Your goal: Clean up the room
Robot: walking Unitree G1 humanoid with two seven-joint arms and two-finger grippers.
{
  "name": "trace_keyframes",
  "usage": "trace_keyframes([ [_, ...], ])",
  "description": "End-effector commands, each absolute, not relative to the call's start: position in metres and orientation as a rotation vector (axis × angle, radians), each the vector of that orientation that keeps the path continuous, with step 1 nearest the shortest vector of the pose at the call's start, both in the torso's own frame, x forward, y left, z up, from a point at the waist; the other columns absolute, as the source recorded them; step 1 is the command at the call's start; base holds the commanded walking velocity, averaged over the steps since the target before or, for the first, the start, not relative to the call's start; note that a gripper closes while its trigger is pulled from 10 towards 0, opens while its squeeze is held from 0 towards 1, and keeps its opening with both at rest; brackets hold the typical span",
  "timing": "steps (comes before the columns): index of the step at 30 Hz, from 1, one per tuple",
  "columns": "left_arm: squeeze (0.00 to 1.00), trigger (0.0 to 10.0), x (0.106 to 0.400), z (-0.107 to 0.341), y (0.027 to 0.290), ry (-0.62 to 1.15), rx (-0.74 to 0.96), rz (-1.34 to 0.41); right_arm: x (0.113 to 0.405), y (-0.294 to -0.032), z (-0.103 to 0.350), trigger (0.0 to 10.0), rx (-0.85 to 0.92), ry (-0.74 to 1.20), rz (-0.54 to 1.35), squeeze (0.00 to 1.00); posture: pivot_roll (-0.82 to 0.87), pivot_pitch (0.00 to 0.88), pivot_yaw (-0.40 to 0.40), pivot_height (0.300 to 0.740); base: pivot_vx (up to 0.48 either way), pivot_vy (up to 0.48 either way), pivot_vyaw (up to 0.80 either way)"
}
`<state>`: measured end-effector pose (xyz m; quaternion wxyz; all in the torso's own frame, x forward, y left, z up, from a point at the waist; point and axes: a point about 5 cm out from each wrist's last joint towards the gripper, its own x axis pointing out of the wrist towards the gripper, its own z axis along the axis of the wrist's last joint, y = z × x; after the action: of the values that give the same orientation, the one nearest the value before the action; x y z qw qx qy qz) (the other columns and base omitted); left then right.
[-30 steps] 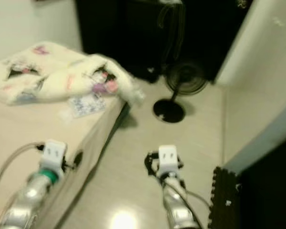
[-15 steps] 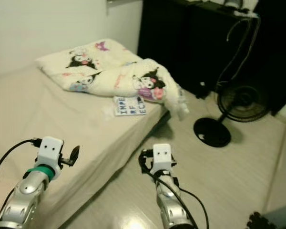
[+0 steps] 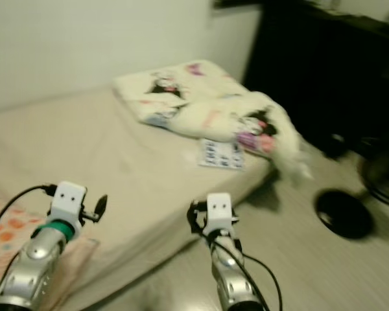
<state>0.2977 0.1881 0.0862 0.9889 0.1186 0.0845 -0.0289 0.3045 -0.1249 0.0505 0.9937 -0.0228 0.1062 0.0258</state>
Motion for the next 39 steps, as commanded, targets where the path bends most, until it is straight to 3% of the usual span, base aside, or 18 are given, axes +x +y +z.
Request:
trace_keyframes([
  [1, 0.0, 10.0, 0.2974, 0.0818, 0.1861, 0.191, 0.24, -0.073, 0.3017, -0.1277, 0.0451, 10.0, -0.04, 0.233, 0.04, 0.0, 0.16, 0.0, 0.005, 0.74, 0.0, 0.0, 0.8],
  [39, 0.0, 10.0, 0.2939, 0.0753, 0.1862, 0.208, 0.233, -0.057, 0.303, -0.1314, 0.0413, 10.0, -0.032, 0.248, 0.04, 0.0, 0.15, 0.0, -0.015, 0.74, 0.0, 0.0, 0.8],
])
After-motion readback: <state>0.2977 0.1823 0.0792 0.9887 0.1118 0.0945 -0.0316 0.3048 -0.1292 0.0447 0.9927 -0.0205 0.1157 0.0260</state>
